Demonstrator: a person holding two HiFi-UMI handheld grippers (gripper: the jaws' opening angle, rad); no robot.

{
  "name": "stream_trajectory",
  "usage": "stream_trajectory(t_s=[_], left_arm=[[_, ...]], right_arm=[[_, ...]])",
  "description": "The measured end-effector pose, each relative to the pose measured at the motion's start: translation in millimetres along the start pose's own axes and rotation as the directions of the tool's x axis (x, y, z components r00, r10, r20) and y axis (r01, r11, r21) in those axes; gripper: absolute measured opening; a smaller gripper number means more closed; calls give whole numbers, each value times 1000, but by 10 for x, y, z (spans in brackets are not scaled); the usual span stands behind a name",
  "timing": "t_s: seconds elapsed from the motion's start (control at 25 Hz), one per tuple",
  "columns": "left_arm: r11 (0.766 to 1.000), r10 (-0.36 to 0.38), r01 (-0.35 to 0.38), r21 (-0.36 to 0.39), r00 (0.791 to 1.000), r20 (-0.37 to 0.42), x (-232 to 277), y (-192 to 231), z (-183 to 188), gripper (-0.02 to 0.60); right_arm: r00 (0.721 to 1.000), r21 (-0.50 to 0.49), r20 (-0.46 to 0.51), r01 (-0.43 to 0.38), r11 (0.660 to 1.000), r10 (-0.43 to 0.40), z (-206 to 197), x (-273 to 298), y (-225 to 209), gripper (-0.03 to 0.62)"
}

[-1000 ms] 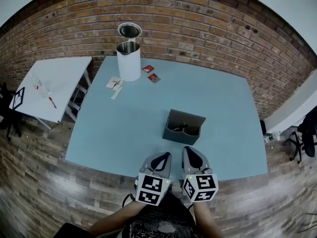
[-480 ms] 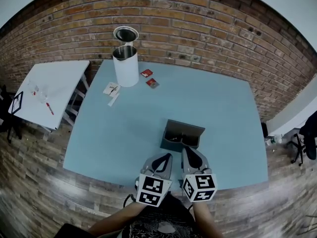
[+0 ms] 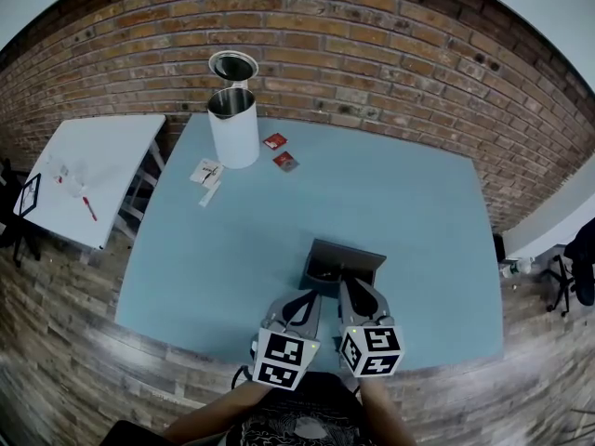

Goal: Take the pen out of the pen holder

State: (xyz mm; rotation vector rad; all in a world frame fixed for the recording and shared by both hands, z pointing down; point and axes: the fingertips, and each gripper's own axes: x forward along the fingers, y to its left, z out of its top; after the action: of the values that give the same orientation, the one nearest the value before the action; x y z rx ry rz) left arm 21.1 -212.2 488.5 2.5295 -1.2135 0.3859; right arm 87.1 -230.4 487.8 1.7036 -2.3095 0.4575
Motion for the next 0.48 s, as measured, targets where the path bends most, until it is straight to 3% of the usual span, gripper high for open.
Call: stream_trajectory(t_s=[0.48], left_arm=[[1000,5,-5,-15,1000,-8,209,99,36,5]], right_arm=[[997,64,-83,-3,998,8,-106,237,-172,106]])
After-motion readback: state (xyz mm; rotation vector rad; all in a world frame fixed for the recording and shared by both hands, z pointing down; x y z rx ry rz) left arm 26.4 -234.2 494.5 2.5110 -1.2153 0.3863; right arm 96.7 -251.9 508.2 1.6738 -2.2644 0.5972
